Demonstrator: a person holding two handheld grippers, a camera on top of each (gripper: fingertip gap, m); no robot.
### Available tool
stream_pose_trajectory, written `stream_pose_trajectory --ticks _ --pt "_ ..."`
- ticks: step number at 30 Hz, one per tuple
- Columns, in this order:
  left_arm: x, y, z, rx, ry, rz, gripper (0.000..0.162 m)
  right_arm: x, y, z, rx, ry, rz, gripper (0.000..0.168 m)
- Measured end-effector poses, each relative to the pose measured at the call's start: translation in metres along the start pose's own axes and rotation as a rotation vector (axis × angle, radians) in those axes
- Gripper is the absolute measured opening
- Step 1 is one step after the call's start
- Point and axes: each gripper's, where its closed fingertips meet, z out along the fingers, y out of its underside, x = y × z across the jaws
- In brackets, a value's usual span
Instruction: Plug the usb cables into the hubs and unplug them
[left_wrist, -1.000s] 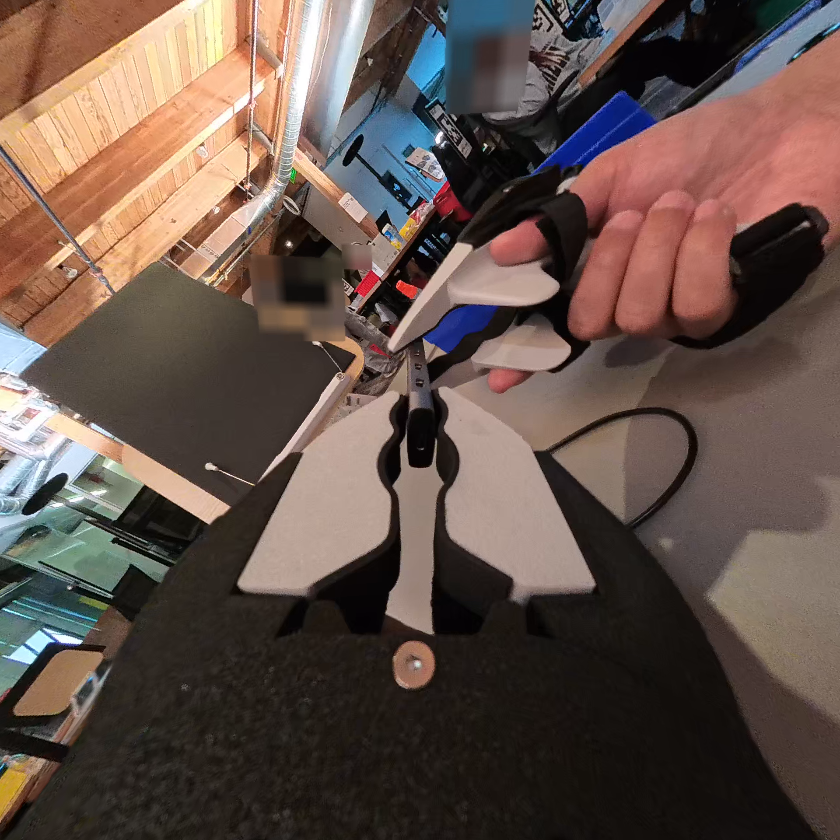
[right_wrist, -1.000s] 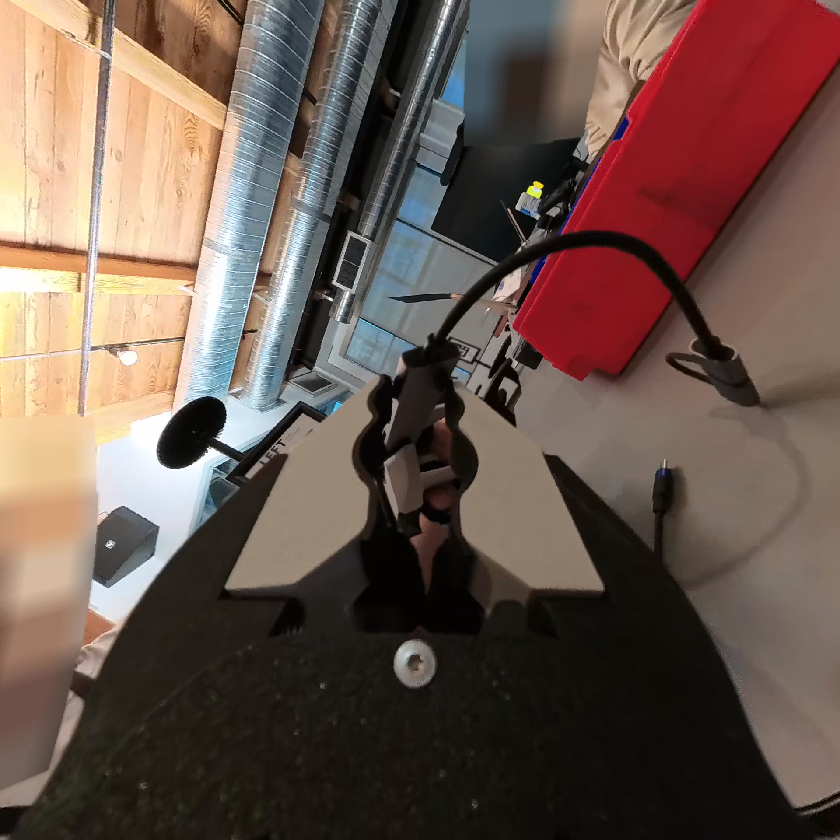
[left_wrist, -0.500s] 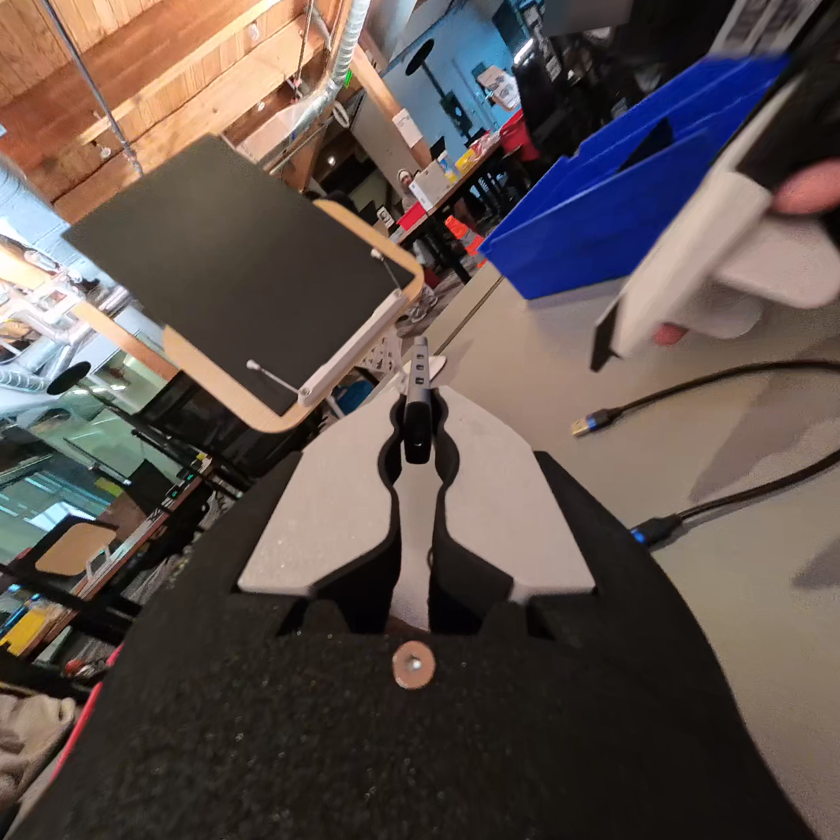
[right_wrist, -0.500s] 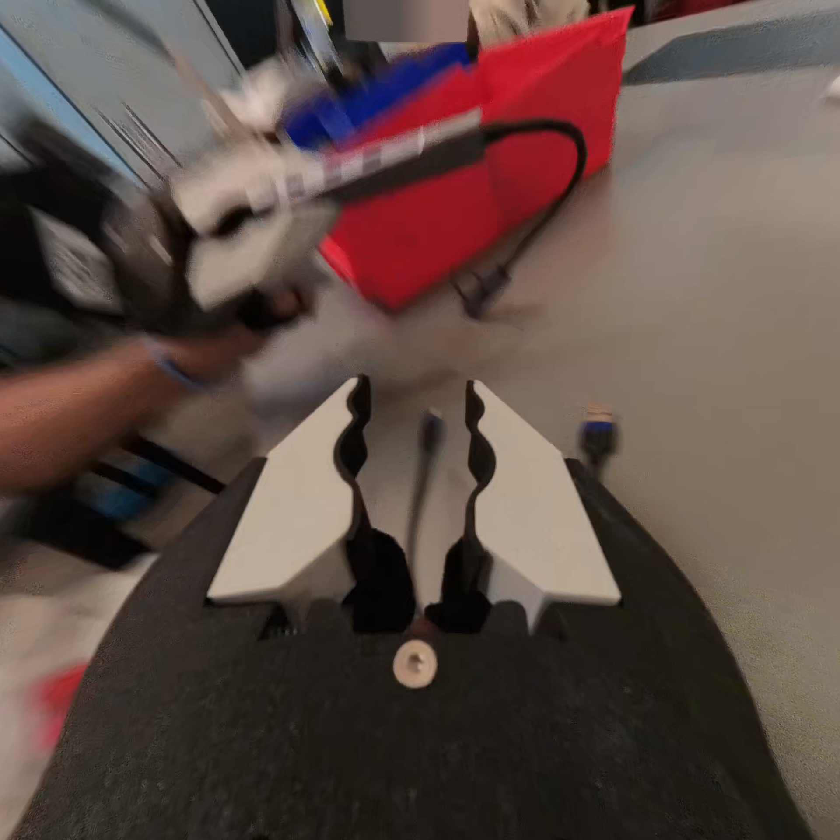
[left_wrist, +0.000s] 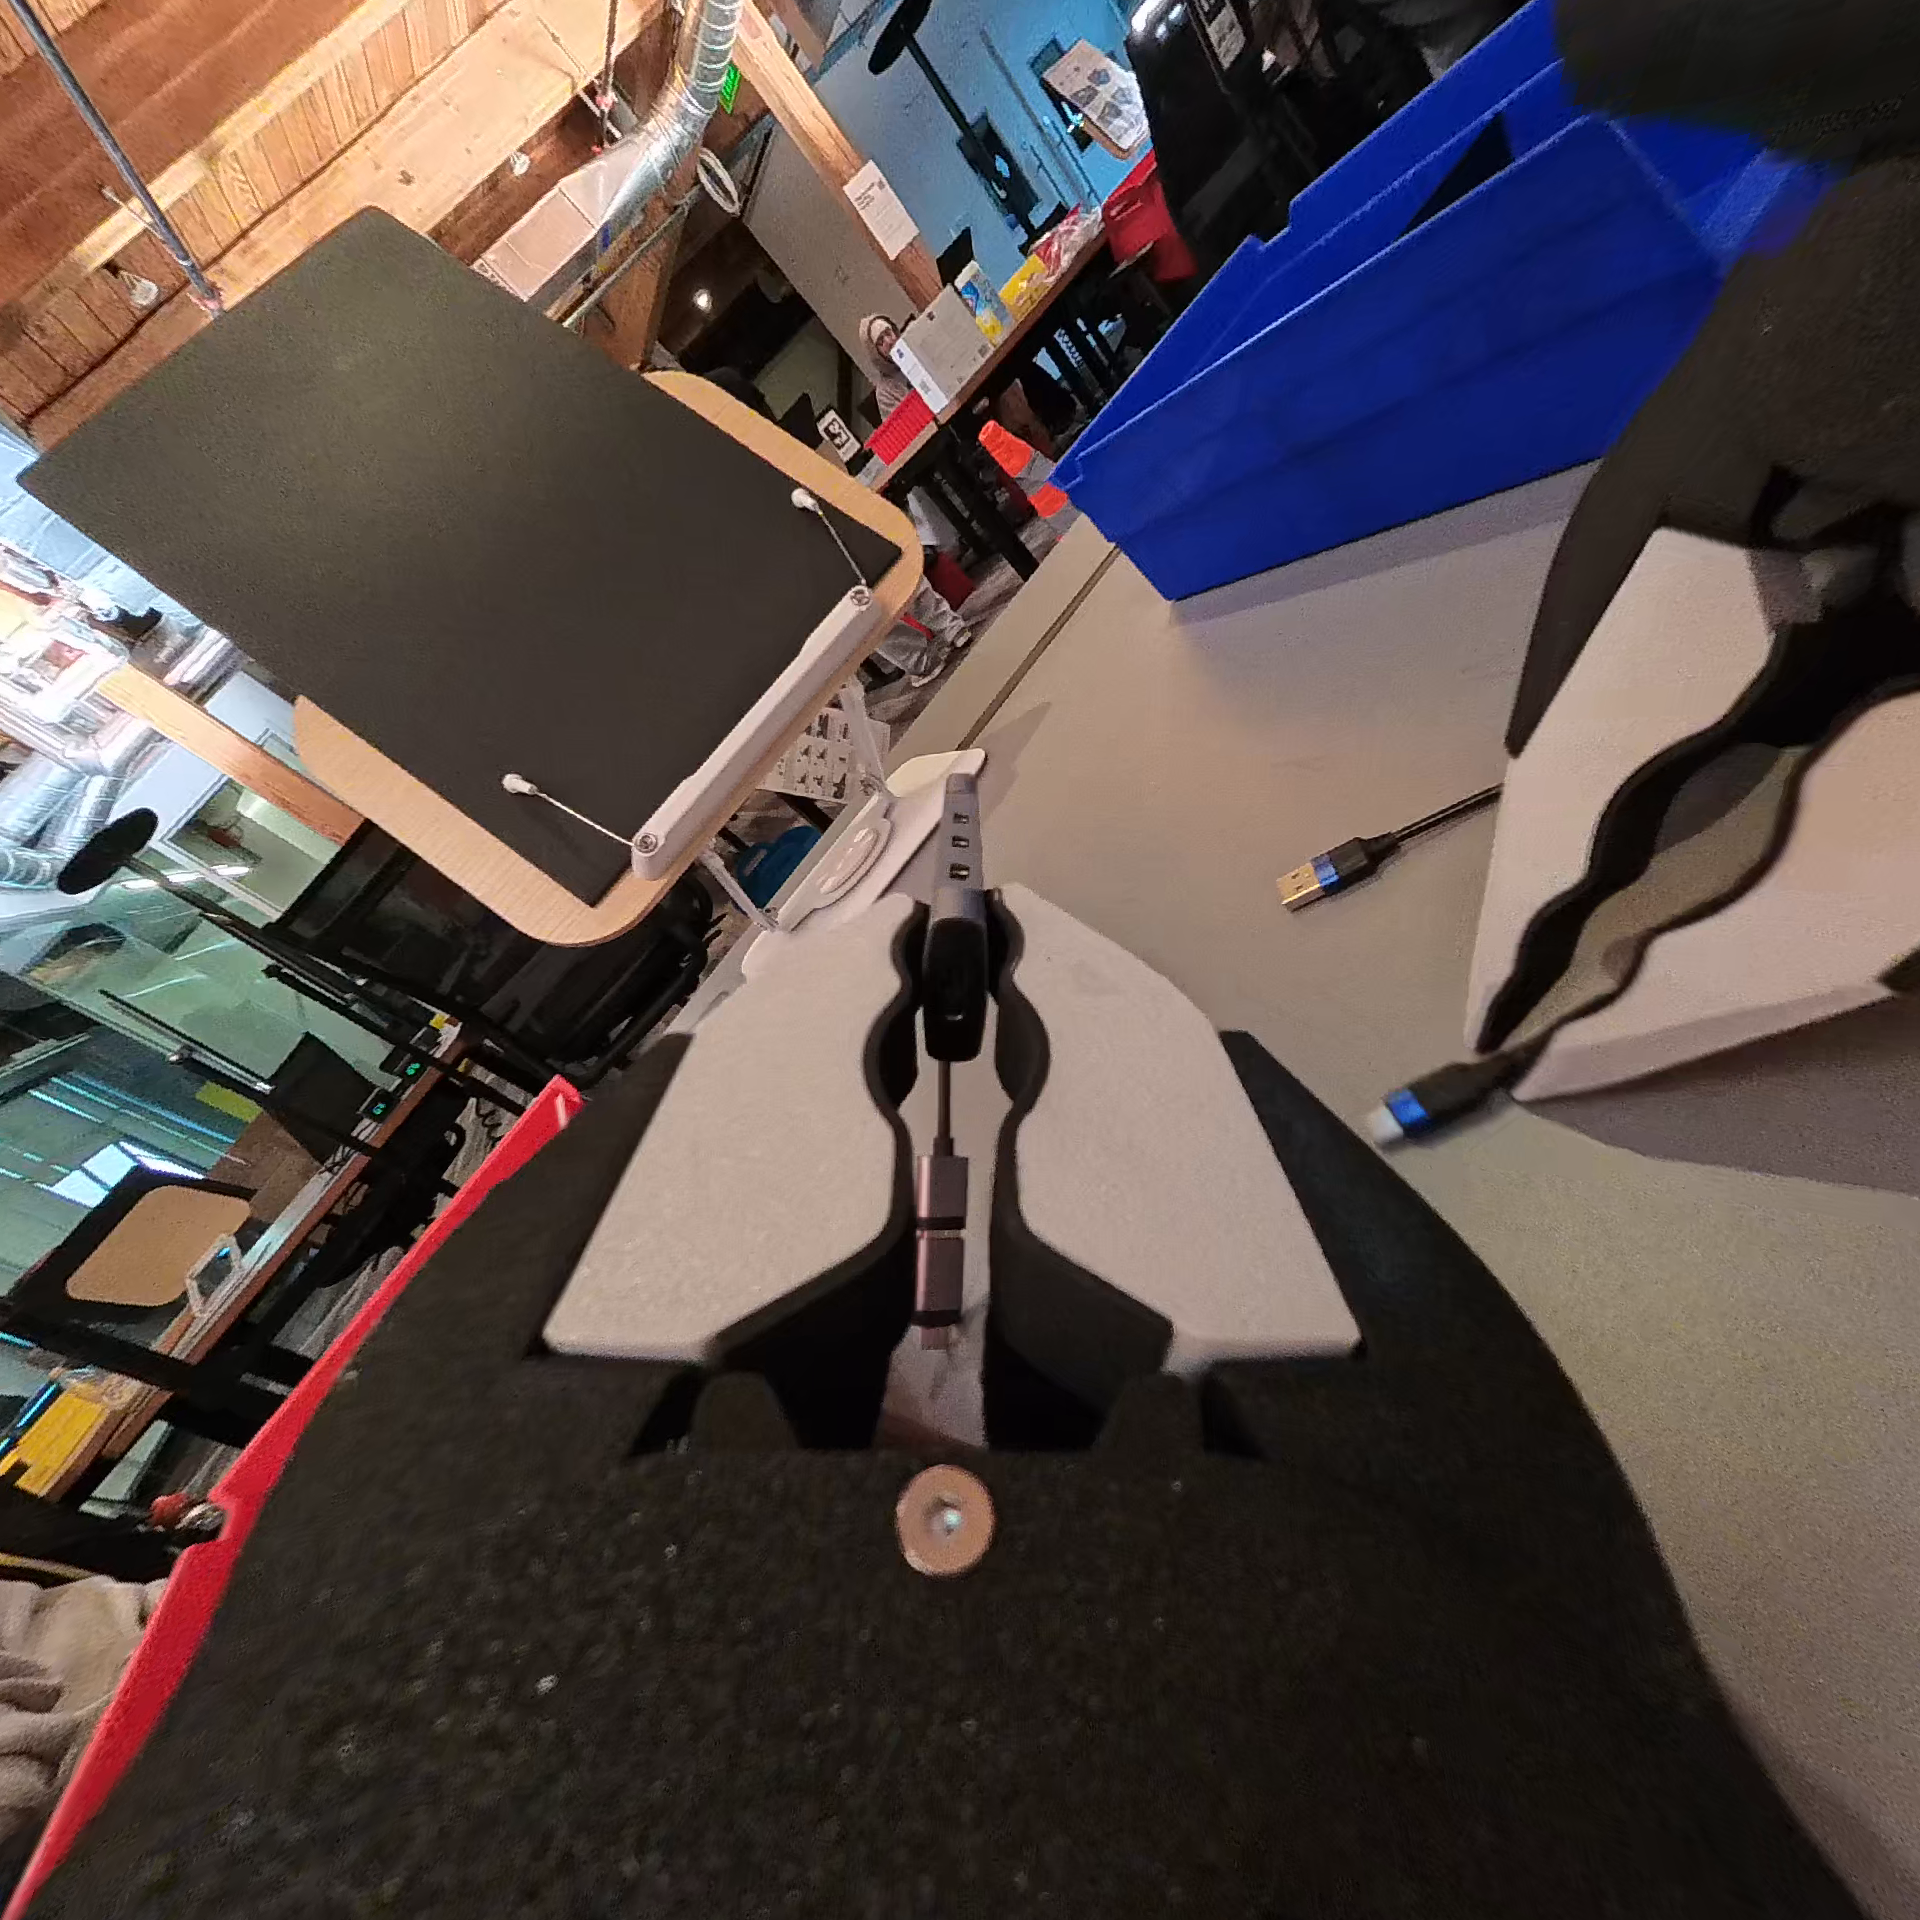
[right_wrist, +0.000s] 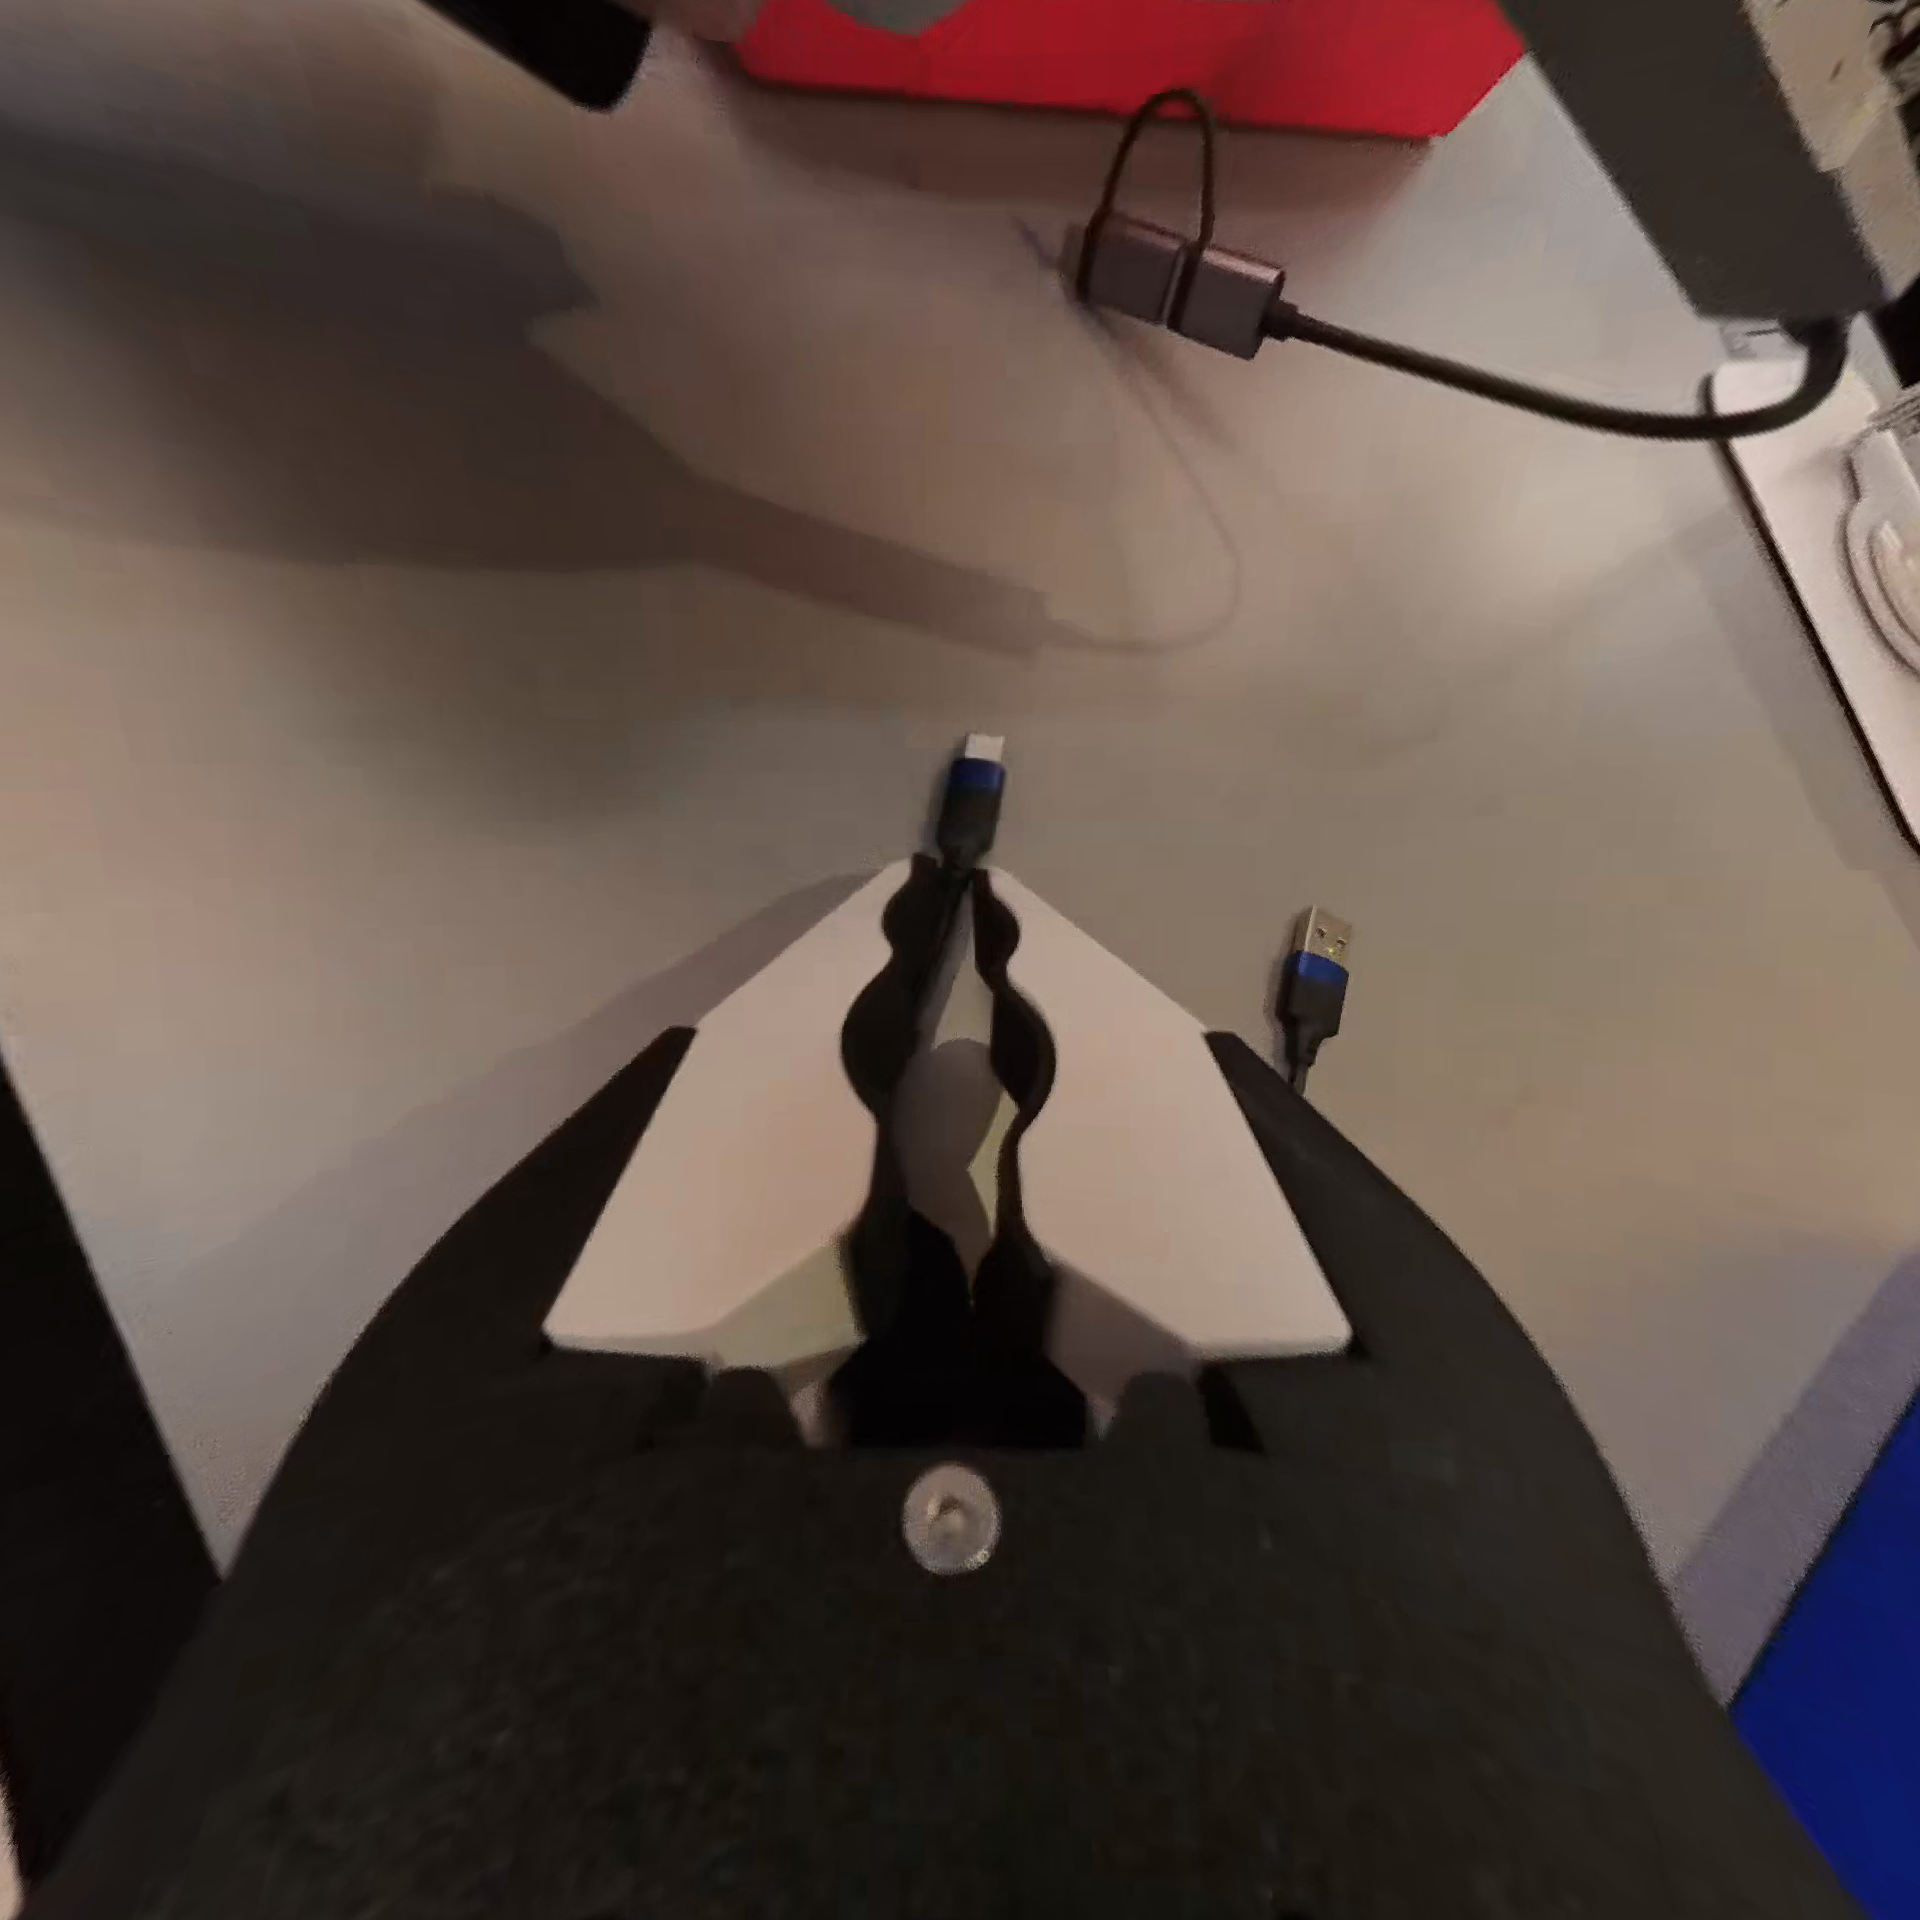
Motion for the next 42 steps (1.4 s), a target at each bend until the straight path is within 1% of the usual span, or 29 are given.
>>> stream_pose_trajectory --ticks 4,7,11,14,16,18,20,23,25,33,39,42 --pt "0.009 0.002 0.002 0.006 0.025 0.048 0.009 0.001 0.001 -0.001 -0.006 -0.006 0.017 0.004" --pt "0.011 0.002 0.002 0.015 0.029 0.081 0.009 0.0 0.0 -0.012 0.013 -0.06 0.03 0.003" --pt "0.015 0.0 0.002 0.034 0.03 0.158 0.009 0.016 -0.021 -0.056 0.119 -0.191 0.18 0.003" --pt "0.026 -0.004 0.003 0.055 0.038 0.321 0.009 0.022 -0.037 -0.089 0.184 -0.295 0.241 0.003" --pt "0.037 -0.007 0.004 0.067 0.05 0.419 0.009 0.019 -0.044 -0.102 0.205 -0.348 0.257 0.003" --pt "0.045 -0.011 0.005 0.074 0.051 0.48 0.009 0.015 -0.042 -0.103 0.167 -0.374 0.267 0.003" --pt "0.051 -0.015 0.006 0.081 0.057 0.514 0.009 0.013 -0.034 -0.097 0.123 -0.365 0.253 0.003" --pt "0.058 -0.017 0.005 0.086 0.068 0.574 0.009 0.011 -0.034 -0.092 0.129 -0.393 0.3 0.003" --pt "0.061 -0.016 0.005 0.083 0.067 0.604 0.009 0.012 -0.03 -0.089 0.106 -0.381 0.296 0.003" --pt "0.064 -0.015 0.005 0.081 0.077 0.623 0.009 0.009 -0.028 -0.085 0.089 -0.389 0.306 0.003" --pt "0.07 -0.015 0.005 0.076 0.081 0.685 0.009 0.006 -0.024 -0.085 0.059 -0.401 0.313 0.003" --pt "0.072 -0.013 0.005 0.068 0.086 0.72 0.009 0.009 -0.029 -0.088 0.083 -0.414 0.352 0.003"
